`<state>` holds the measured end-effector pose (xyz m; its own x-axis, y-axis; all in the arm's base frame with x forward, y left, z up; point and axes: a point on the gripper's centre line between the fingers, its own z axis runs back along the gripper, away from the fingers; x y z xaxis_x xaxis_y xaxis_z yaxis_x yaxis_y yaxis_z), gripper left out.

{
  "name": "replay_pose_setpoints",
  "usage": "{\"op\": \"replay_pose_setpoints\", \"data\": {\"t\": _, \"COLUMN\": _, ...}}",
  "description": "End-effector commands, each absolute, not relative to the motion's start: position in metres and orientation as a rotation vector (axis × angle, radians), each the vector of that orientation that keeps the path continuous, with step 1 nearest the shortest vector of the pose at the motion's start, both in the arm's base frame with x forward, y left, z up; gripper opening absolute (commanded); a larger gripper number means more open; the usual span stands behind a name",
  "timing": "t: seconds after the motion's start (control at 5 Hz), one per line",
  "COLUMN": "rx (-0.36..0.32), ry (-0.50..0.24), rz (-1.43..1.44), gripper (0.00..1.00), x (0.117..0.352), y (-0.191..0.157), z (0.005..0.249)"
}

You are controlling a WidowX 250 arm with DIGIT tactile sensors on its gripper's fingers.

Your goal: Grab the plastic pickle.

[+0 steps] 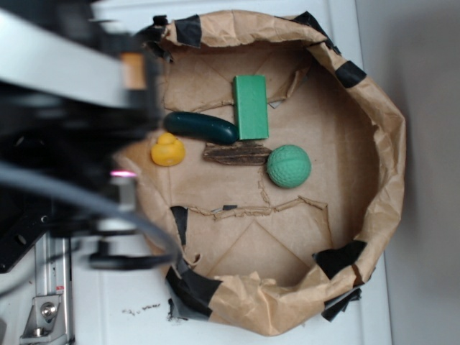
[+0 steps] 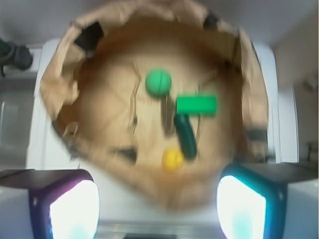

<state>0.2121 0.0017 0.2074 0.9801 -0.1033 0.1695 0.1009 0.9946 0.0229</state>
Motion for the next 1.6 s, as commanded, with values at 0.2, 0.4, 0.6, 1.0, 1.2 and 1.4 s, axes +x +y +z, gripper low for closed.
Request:
{"op": "replay_pose_setpoints", "data": {"t": 0.2, "rx": 0.1, "ry": -0.059, "rz": -0.286, "gripper": 1.0, "x": 0.219, "y": 0.046, "z": 0.073}}
{"op": "replay_pose_setpoints", "data": {"t": 0.4, "rx": 0.13, "ry": -0.039, "rz": -0.362, "gripper": 1.0, "x": 0.229, "y": 0.061, "z": 0.028}}
{"op": "replay_pose_setpoints", "data": {"t": 0.6, "rx": 0.091, "ry": -0.023, "rz": -0.313, "gripper": 1.0, "x": 0.23, "y": 0.069, "z": 0.016}}
{"op": "replay_pose_setpoints", "data": {"t": 1.0, "rx": 0.105, "ry": -0.116, "rz": -0.229, "gripper": 0.0, "x": 0.235, "y": 0.062, "z": 0.054}}
{"op": "replay_pose_setpoints", "data": {"t": 1.2, "rx": 0.059, "ry": -0.276, "rz": -0.206, "gripper": 0.0, "x": 0.259, "y": 0.046, "z": 0.105}}
{"op": "replay_pose_setpoints", "data": {"t": 1.4, "rx": -0.03, "ry": -0.358, "rz": -0.163, "gripper": 0.0, "x": 0.28, "y": 0.026, "z": 0.158}}
